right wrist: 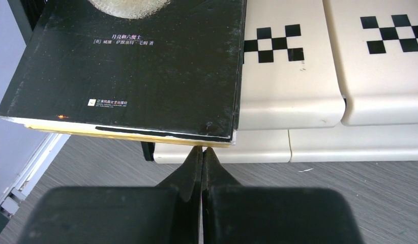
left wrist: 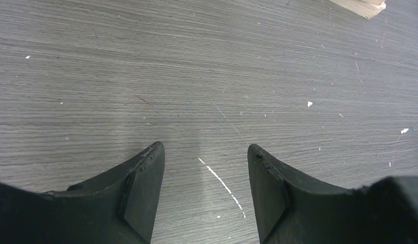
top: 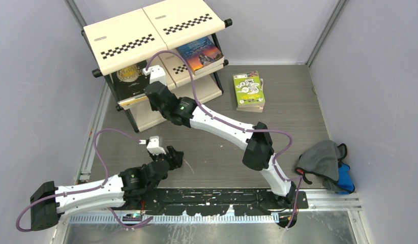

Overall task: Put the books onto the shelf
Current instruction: Adjust the book on the shelf.

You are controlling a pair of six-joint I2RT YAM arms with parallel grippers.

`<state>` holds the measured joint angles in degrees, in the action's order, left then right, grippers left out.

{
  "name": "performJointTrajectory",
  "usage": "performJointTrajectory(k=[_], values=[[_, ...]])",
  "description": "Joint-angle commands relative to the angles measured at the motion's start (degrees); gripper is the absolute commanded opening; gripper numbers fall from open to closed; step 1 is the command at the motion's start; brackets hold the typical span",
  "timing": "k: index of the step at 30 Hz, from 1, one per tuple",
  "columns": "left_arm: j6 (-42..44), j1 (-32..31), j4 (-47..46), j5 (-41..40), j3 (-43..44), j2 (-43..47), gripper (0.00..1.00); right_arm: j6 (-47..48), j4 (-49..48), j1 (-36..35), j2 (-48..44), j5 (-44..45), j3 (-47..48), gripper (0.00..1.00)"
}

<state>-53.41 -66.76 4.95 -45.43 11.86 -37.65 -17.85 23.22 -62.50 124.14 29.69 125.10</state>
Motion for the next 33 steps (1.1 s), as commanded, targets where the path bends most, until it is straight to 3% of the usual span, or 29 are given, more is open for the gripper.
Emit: performJointTrajectory(k=[1, 24, 31, 33], values=[[0.5, -0.3, -1.7, -2.1, 0.5, 0.0, 0.61, 1.4, -1.6, 0.2, -0.8, 0.4, 3.1, 0.01], [1.7, -0.3, -2.1, -3.2, 0.9, -0.1, 0.62, 2.2, 0.5, 1.4, 1.5, -0.4, 7.4, 0.01], [2.0, -0.2, -2.0, -3.2, 1.3, -0.6, 0.62, 2.5, -0.5, 0.1, -1.5, 0.2, 3.5, 0.01], [2.0, -0.2, -1.3, -3.1, 1.6, -0.4, 0.62, 2.9, -1.4, -0.6, -3.2, 1.0, 1.3, 0.05]])
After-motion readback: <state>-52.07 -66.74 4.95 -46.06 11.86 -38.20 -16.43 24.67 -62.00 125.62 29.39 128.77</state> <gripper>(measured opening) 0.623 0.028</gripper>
